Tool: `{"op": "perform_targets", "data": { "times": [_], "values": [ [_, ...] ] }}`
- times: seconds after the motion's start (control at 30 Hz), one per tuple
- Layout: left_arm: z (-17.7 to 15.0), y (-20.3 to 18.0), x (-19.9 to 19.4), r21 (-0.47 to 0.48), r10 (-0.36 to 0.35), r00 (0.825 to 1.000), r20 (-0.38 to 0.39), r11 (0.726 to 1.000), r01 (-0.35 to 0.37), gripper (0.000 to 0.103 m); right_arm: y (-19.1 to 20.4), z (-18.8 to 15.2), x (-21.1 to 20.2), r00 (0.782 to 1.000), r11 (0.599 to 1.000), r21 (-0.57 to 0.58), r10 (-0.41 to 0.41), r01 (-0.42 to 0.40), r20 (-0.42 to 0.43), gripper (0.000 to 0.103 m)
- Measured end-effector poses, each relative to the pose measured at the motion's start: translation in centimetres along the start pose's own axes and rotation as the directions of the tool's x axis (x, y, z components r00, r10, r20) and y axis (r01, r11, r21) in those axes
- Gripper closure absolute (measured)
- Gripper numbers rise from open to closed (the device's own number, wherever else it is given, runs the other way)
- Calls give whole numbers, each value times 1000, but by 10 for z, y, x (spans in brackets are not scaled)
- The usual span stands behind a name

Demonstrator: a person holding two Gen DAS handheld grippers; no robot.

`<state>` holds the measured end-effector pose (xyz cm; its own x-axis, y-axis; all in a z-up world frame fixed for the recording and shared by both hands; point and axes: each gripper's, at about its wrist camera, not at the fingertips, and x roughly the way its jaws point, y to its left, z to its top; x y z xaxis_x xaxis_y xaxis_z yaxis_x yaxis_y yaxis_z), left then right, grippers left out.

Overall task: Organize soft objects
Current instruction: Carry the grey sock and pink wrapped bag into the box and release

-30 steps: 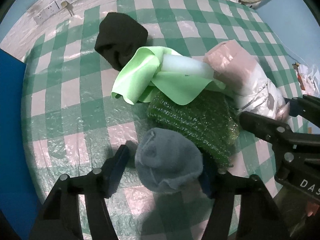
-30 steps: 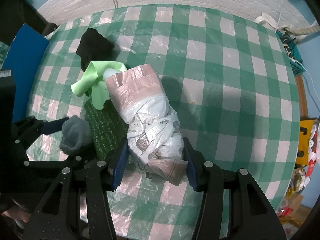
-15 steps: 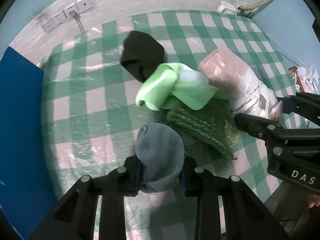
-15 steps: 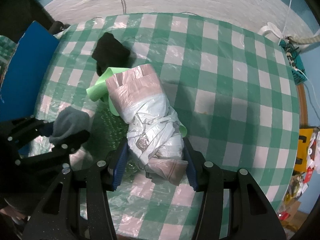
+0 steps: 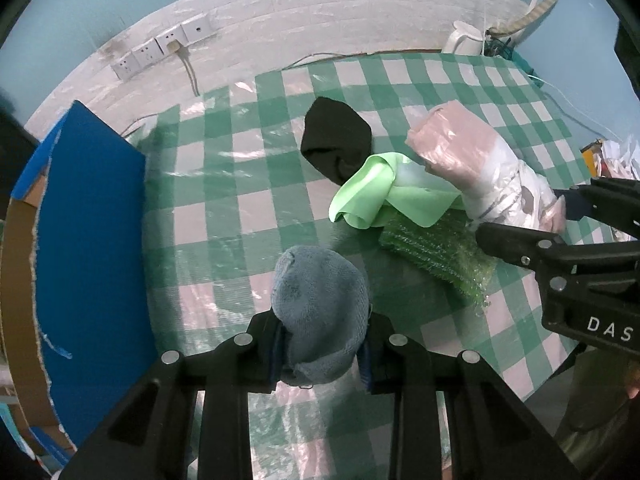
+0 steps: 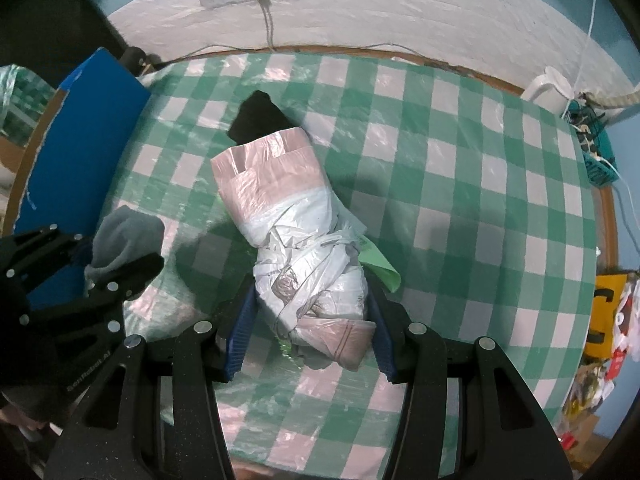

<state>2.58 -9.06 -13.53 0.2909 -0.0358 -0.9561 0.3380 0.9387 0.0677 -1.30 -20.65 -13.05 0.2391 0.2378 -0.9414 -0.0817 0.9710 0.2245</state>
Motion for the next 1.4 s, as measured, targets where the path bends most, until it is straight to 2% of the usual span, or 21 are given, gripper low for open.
{"op": "perform_targets", "data": {
  "times": [0.47,0.97,1.4],
  "values": [
    [-7,18,-24,-4,42,998,44,999,-42,74,29,9,-21,999,998,-54,28,-25,44,52],
    [-10,44,-58,-39,100,988,116,995,-96,74,62,20,-43,994,993,-109,54,-44,90,51],
    [-15,76,-86,-95,106,980,167,991,-91,74,91,35,-53,991,987,-151,75,-58,115,51]
  ]
}}
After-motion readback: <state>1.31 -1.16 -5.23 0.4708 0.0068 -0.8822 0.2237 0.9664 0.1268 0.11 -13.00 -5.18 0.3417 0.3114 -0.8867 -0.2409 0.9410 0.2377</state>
